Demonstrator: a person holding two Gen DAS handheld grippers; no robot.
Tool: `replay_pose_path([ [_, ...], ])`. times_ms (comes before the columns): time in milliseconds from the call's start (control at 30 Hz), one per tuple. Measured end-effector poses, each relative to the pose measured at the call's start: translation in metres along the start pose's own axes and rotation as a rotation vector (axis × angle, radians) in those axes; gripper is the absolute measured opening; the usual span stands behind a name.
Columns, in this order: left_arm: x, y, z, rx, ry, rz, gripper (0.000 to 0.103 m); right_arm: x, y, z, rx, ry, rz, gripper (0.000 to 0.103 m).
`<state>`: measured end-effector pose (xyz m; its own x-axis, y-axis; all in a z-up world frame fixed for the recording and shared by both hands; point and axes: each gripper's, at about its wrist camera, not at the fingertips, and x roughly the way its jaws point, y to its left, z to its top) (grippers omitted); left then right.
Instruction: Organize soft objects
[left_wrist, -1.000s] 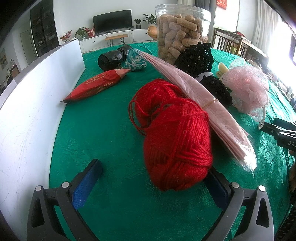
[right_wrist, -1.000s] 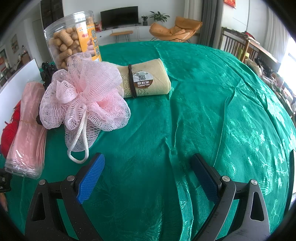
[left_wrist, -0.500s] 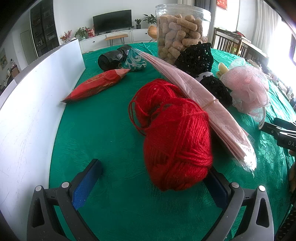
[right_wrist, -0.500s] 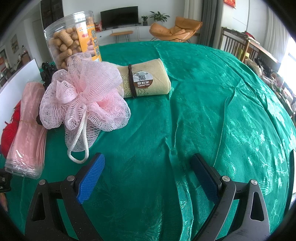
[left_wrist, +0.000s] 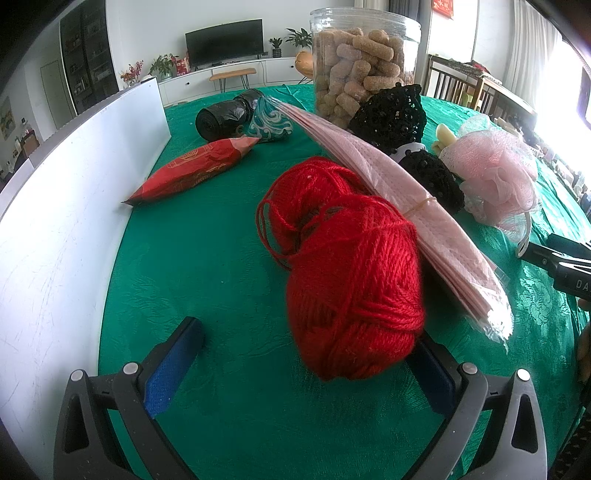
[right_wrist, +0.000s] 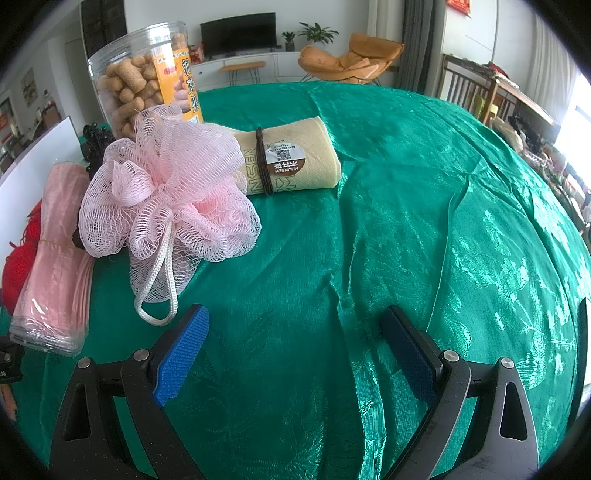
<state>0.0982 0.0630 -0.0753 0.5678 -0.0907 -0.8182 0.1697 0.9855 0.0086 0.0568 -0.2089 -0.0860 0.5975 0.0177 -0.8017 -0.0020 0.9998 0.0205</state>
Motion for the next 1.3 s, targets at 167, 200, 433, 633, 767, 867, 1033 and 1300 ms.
replay_pose_path([
  [167,0.000,0.000,0.000,0.000,0.000,0.000,0.103,0.000,0.000,0.000,0.000,0.000,0.001,0.096],
  [200,0.000,0.000,0.000,0.000,0.000,0.000,0.103,0.000,0.000,0.000,0.000,0.000,0.001,0.096],
  [433,-0.002,0.001,0.001,0.016,0.055,-0.017,0.103,0.000,0.000,0.000,0.000,-0.001,0.001,0.096],
  [633,-0.043,0.018,-0.006,-0.068,0.167,-0.094,0.103,0.000,0.000,0.000,0.000,-0.001,0.001,0.096],
  [767,-0.089,0.025,0.015,-0.035,0.114,-0.092,0.103,0.000,0.000,0.000,0.000,-0.001,0.001,0.096],
  [867,-0.120,0.032,0.059,0.008,0.022,-0.109,0.103,0.000,-0.001,0.000,0.000,-0.001,0.001,0.096],
  [1033,-0.105,0.041,0.140,0.092,-0.052,-0.068,0.103,0.000,-0.001,0.000,0.000,-0.002,0.002,0.096],
  [1300,0.032,0.071,0.227,0.095,0.057,0.048,0.100,-0.001,-0.001,0.000,0.000,-0.002,0.002,0.096],
])
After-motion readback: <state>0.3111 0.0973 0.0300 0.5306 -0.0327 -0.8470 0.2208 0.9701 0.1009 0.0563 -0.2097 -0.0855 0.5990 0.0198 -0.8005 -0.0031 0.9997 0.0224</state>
